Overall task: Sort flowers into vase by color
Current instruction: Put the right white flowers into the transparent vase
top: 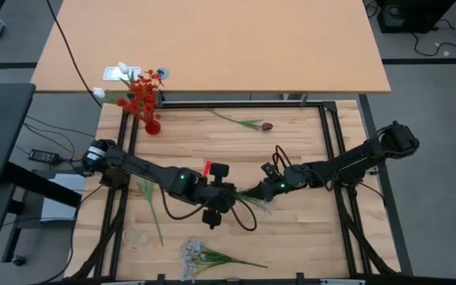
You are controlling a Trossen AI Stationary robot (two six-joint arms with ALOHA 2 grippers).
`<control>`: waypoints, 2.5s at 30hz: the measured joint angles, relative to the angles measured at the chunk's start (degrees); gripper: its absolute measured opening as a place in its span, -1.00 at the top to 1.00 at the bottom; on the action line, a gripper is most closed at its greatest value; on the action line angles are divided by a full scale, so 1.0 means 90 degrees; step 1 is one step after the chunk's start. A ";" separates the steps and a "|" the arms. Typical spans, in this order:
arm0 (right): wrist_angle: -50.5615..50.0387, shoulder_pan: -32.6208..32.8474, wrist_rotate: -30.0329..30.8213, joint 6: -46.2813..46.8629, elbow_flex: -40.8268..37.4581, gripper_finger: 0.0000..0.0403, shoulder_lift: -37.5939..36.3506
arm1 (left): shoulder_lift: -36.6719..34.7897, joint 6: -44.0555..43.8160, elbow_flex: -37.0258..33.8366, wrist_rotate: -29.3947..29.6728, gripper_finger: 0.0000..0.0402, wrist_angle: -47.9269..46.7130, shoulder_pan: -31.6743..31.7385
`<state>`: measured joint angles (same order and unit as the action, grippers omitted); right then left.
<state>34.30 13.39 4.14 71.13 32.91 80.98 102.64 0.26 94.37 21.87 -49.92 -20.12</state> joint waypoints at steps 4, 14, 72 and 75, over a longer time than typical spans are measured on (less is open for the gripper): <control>-0.0075 -0.0036 0.0409 -0.0331 -0.0013 0.46 -0.0223 | -0.0237 -0.0194 0.0000 -0.0017 0.96 -0.0279 -0.0116; -0.0866 -0.0198 0.0777 -0.0597 -0.0020 0.45 -0.0737 | -0.1654 -0.1441 -0.0107 0.1377 0.96 -0.0888 -0.0547; -0.1121 -0.1379 -0.0801 0.0151 -0.0018 0.46 -0.0890 | -0.4626 -0.7636 -0.5440 0.7574 0.95 0.1388 -0.8012; -0.1119 -0.1368 -0.0803 0.0168 -0.0018 0.46 -0.0890 | -0.4384 -0.7868 -0.5440 0.7574 0.94 0.1365 -0.8046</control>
<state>24.22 1.08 -3.09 72.65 32.75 72.97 63.18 -70.56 45.41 90.04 -37.63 -92.53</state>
